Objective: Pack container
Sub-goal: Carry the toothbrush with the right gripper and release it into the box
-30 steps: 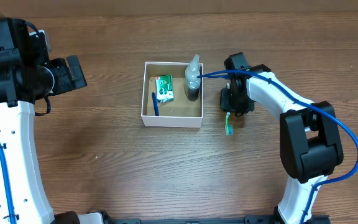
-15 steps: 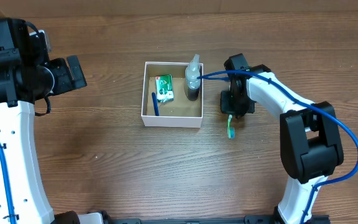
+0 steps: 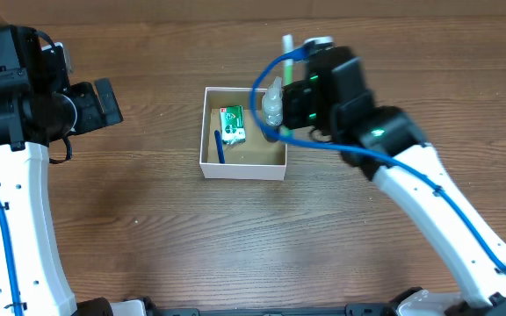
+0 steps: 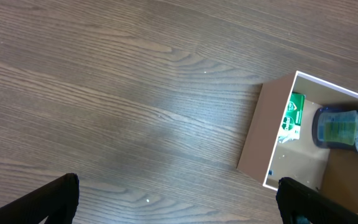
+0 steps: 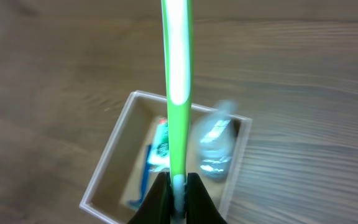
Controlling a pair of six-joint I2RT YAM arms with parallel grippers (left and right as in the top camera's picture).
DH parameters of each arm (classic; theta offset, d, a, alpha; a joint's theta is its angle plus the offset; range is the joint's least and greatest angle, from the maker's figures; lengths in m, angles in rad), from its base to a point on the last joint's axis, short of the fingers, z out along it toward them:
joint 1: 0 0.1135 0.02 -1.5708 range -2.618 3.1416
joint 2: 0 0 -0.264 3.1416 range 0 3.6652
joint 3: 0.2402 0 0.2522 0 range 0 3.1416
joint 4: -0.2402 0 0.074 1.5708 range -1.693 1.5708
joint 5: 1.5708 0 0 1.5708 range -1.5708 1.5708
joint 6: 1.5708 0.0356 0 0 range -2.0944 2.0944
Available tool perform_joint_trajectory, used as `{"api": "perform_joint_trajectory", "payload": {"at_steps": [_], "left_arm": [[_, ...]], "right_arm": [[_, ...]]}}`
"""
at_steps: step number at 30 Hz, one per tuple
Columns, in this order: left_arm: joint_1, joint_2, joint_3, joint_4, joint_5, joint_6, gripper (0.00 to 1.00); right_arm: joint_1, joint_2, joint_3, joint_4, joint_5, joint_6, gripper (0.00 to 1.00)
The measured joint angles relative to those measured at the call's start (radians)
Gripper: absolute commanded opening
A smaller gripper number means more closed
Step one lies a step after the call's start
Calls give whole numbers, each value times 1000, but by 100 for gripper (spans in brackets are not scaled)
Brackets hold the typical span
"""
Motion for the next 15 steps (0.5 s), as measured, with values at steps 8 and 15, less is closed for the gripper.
{"api": "perform_joint_trajectory", "payload": {"at_steps": [8, 15], "left_arm": [[0, 0, 0, 0, 0, 0, 100], [0, 0, 0, -5, 0, 0, 100]], "right_arm": [[126, 234, 0, 115, 0, -2, 4], [124, 328, -1, 126, 0, 1, 41]]}}
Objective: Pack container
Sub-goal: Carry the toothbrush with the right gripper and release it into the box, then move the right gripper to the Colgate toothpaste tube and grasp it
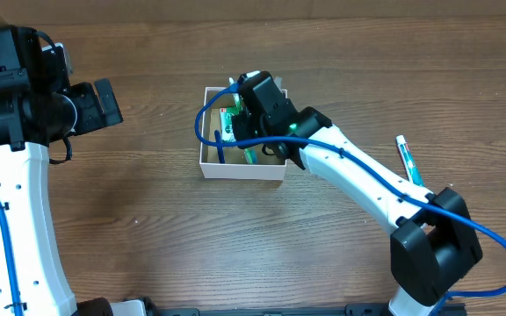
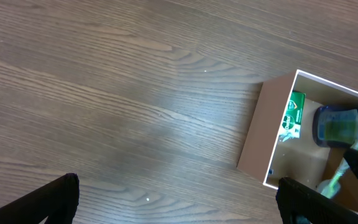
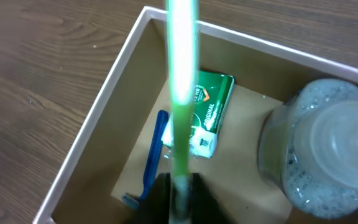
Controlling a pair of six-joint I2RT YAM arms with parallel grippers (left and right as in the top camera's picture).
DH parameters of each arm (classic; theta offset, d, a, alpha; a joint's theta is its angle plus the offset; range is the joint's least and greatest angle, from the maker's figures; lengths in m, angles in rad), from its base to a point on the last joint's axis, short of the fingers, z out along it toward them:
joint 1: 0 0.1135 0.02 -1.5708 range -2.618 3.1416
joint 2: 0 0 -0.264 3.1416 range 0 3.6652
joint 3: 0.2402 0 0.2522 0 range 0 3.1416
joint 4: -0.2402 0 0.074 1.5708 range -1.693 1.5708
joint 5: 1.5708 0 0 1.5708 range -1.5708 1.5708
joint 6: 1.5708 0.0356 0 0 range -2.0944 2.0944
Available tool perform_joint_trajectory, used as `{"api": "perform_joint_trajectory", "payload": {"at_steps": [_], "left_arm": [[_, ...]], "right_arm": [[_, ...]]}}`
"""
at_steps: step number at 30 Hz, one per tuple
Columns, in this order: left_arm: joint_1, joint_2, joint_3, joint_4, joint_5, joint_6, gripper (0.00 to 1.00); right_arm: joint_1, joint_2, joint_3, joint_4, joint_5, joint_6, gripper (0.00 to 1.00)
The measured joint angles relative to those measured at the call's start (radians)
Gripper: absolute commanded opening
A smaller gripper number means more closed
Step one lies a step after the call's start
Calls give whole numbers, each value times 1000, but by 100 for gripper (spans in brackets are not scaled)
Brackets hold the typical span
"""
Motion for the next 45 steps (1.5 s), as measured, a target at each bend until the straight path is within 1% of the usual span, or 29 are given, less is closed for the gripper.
{"api": "perform_joint_trajectory", "payload": {"at_steps": [2, 6, 12, 13, 15, 17, 19, 21, 22, 23, 24, 25, 26, 28, 31, 33, 38, 45], "left_arm": [[0, 0, 0, -3, 0, 0, 100], [0, 0, 0, -12, 0, 0, 100], [0, 0, 0, -14, 0, 0, 100], [0, 0, 0, -14, 0, 0, 100], [0, 0, 0, -14, 0, 0, 100], [0, 0, 0, -14, 0, 0, 100], [0, 0, 0, -14, 0, 0, 100], [0, 0, 0, -14, 0, 0, 100], [0, 0, 0, -14, 0, 0, 100], [0, 0, 0, -14, 0, 0, 100], [0, 0, 0, -14, 0, 0, 100], [0, 0, 0, -14, 0, 0, 100], [0, 0, 0, -14, 0, 0, 100], [0, 0, 0, -14, 0, 0, 100], [0, 0, 0, -14, 0, 0, 100], [0, 0, 0, -13, 0, 0, 100], [0, 0, 0, -11, 0, 0, 100], [0, 0, 0, -11, 0, 0, 100]], "right_arm": [[0, 0, 0, 2, 0, -8, 50], [0, 0, 0, -17, 0, -6, 52], [0, -27, -2, -101, 16, -6, 53], [0, -68, -4, -123, 39, -6, 56], [-1, -171, -5, -148, 94, -6, 73], [-18, -298, -5, -186, 164, -10, 75], [-108, -449, -1, -245, 232, -7, 76], [-251, -527, 6, -329, 254, -11, 80], [-317, -543, 7, -361, 262, -23, 84], [-414, -549, 8, -400, 247, -48, 90], [-508, -539, 7, -429, 227, -80, 95], [-622, -505, 4, -453, 193, -133, 98], [-682, -475, 0, -472, 165, -172, 100], [-780, -399, -12, -502, 118, -235, 100], [-874, -263, -23, -510, 71, -288, 100], [-889, -177, -34, -517, 42, -318, 100], [-875, 18, -46, -517, 7, -350, 100], [-874, 132, -49, -492, -2, -354, 100]]}}
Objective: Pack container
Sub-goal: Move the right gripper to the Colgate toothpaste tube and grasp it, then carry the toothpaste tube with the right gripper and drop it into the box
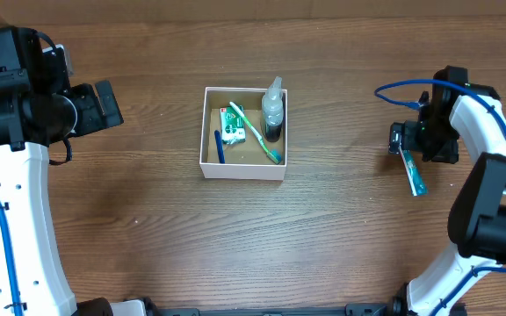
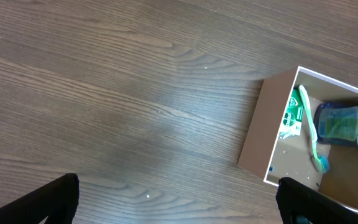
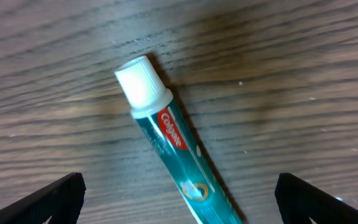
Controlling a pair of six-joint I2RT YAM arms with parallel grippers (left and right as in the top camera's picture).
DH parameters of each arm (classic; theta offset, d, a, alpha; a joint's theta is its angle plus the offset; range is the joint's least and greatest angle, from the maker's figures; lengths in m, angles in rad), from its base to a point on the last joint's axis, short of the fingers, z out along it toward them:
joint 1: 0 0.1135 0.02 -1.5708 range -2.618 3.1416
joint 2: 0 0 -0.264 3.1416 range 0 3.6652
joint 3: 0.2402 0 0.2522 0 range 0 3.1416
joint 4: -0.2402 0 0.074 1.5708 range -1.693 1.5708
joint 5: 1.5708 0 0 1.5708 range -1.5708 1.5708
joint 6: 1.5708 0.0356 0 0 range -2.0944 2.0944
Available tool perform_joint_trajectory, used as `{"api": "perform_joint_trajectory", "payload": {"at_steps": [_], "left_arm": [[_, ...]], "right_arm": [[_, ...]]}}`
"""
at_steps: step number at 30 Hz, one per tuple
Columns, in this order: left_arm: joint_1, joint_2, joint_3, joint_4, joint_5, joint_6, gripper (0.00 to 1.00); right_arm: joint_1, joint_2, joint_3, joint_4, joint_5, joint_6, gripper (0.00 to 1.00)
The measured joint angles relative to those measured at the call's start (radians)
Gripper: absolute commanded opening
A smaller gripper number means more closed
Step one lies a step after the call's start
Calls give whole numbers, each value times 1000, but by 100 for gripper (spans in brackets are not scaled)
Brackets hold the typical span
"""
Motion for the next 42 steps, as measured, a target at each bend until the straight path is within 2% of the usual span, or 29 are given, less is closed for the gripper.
{"api": "perform_joint_trajectory", "payload": {"at_steps": [6, 9, 13, 14, 18, 23, 27, 29, 36, 42], "left_arm": [[0, 0, 0, 0, 0, 0, 100], [0, 0, 0, 2, 0, 0, 100], [0, 0, 0, 8, 0, 0, 100], [0, 0, 0, 8, 0, 0, 100], [0, 0, 0, 8, 0, 0, 100], [0, 0, 0, 8, 0, 0, 100], [0, 0, 0, 8, 0, 0, 100], [0, 0, 0, 8, 0, 0, 100], [0, 0, 0, 7, 0, 0, 100], [0, 0, 0, 5, 0, 0, 100]], "right_arm": [[0, 47, -47, 58, -4, -1, 100], [5, 27, -85, 103, 9, 0, 93], [4, 14, -106, 127, 16, -4, 61], [3, 14, -106, 128, 17, -1, 55], [3, 13, -107, 133, 18, -7, 51], [3, 13, -107, 137, 19, -5, 32], [3, 13, -107, 140, 23, 3, 28], [3, 13, -107, 140, 23, 6, 20], [3, 10, -106, 136, 23, 19, 4], [4, 17, -64, 47, 1, 53, 4]]}}
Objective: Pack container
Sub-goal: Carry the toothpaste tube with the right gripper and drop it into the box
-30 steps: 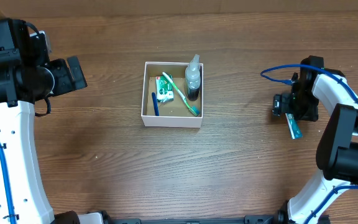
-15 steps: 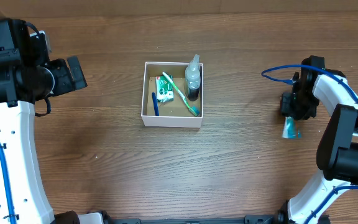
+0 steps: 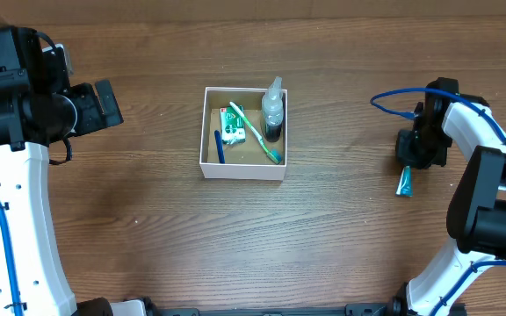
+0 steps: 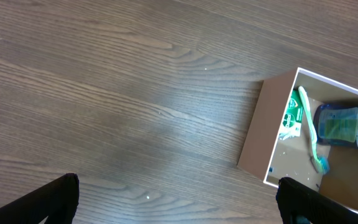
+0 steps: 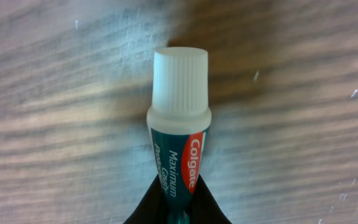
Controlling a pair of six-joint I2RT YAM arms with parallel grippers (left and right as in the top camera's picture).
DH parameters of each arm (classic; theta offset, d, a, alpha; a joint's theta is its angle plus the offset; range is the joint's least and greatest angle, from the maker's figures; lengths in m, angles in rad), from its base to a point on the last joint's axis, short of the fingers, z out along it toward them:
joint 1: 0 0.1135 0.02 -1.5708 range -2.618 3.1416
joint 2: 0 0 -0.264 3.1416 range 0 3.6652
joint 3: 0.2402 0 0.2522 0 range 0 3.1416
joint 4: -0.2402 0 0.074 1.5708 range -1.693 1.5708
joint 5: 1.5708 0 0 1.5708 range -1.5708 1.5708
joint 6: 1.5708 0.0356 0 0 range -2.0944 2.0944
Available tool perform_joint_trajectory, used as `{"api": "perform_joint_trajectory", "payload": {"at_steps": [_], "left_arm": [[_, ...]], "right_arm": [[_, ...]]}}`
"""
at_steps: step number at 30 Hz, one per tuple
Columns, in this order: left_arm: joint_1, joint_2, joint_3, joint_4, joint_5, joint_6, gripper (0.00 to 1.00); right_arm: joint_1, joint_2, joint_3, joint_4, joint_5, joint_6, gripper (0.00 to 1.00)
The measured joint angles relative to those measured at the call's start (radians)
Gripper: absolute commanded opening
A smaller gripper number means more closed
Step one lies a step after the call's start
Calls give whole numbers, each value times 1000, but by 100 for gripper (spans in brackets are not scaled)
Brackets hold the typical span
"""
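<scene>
The white box (image 3: pixel 206 165) sits mid-table and holds a green toothbrush (image 3: pixel 255 132), a green packet (image 3: pixel 231 125), a blue razor (image 3: pixel 219 146) and a clear bottle (image 3: pixel 273 107). Far right, my right gripper (image 3: pixel 408 164) is shut on the teal Colgate toothpaste tube (image 5: pixel 178 155); its white cap (image 5: pixel 180 78) points away from the fingers, and its tail (image 3: pixel 403 183) shows below the gripper. My left gripper (image 4: pixel 176 202) hangs open over bare wood left of the box (image 4: pixel 253 149).
The brown wooden table (image 3: pixel 148 228) surrounds the box. The right arm's blue cable (image 3: pixel 392 95) loops near its wrist.
My right gripper was open above the toothpaste tube lying on the table; now it is shut on the tube. The tube has turned to a steeper angle. The left arm is unchanged.
My right gripper held the green toothbrush above the box, then lower inside it. Later the toothbrush lay in the box and the gripper stood open over the toothpaste at the far right. Now it grips that tube.
</scene>
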Motion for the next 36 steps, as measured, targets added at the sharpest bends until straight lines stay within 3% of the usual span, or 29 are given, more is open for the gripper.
{"api": "perform_joint_trajectory", "payload": {"at_steps": [4, 8, 15, 20, 26, 28, 29, 31, 32, 36], "left_arm": [[0, 0, 0, 0, 0, 0, 100], [0, 0, 0, -1, 0, 0, 100], [0, 0, 0, 0, 0, 0, 100], [0, 0, 0, -5, 0, 0, 100], [0, 0, 0, -15, 0, 0, 100], [0, 0, 0, -16, 0, 0, 100], [0, 0, 0, -16, 0, 0, 100], [0, 0, 0, -16, 0, 0, 100], [0, 0, 0, -16, 0, 0, 100], [0, 0, 0, -16, 0, 0, 100]], "right_arm": [[7, -16, 99, -73, -65, 20, 4], [100, -159, 230, -117, -144, 21, 4], [603, -439, 311, -10, -119, -125, 4], [840, -362, 310, 85, -24, -163, 4], [870, -171, 305, 121, 0, -162, 4], [871, -120, 303, 124, 1, -166, 13], [870, -104, 301, 125, 1, -170, 27], [870, -97, 298, 129, 1, -180, 36], [870, -98, 298, 132, 0, -179, 48], [871, -98, 298, 131, 1, -178, 47]]}}
